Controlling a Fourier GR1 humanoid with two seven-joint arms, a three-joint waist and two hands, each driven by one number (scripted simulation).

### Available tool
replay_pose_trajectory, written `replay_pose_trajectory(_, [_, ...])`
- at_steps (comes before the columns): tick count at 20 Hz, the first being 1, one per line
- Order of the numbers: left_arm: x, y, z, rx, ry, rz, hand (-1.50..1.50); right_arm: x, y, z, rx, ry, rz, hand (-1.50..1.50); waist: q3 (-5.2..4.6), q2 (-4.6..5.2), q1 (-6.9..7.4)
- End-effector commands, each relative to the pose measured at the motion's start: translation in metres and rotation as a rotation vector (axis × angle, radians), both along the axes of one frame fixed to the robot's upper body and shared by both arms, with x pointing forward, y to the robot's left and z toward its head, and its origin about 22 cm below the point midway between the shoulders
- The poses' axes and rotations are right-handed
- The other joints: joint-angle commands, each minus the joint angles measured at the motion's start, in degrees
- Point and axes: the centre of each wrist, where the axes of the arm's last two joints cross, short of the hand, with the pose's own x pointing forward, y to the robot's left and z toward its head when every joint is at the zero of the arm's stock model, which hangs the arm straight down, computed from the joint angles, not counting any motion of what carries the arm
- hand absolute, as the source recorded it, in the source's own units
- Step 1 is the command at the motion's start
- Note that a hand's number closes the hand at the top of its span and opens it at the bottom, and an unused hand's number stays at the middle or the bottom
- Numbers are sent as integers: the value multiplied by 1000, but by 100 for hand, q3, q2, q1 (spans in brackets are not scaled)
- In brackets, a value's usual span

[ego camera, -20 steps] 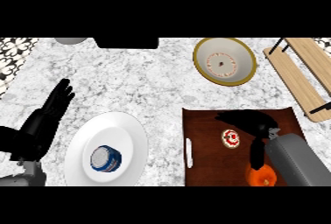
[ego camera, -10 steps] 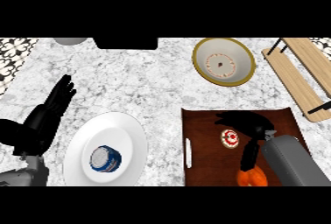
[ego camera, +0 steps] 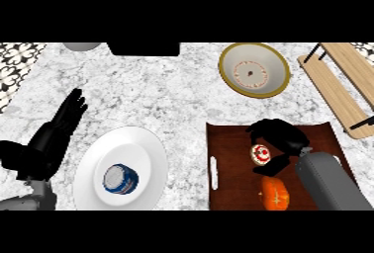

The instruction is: Pick the cupcake from the tray and place it in the tiered shelf

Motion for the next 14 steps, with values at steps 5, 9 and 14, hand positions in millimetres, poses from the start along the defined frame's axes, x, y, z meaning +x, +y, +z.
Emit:
replay_pose_trajectory(5, [10, -6, 4, 1, 2, 4, 0, 15, -2, 32, 181, -121, -36, 150, 48, 80, -81])
replay_pose_trajectory(9, [2, 1, 5, 14, -10, 12, 0, 35, -30, 40, 228, -181, -713, 150, 48, 155, -61])
replay_pose_trajectory(14, [1, 2, 4, 10, -7, 21, 0, 47, -57, 70, 300, -325, -1164, 150, 13, 151, -147])
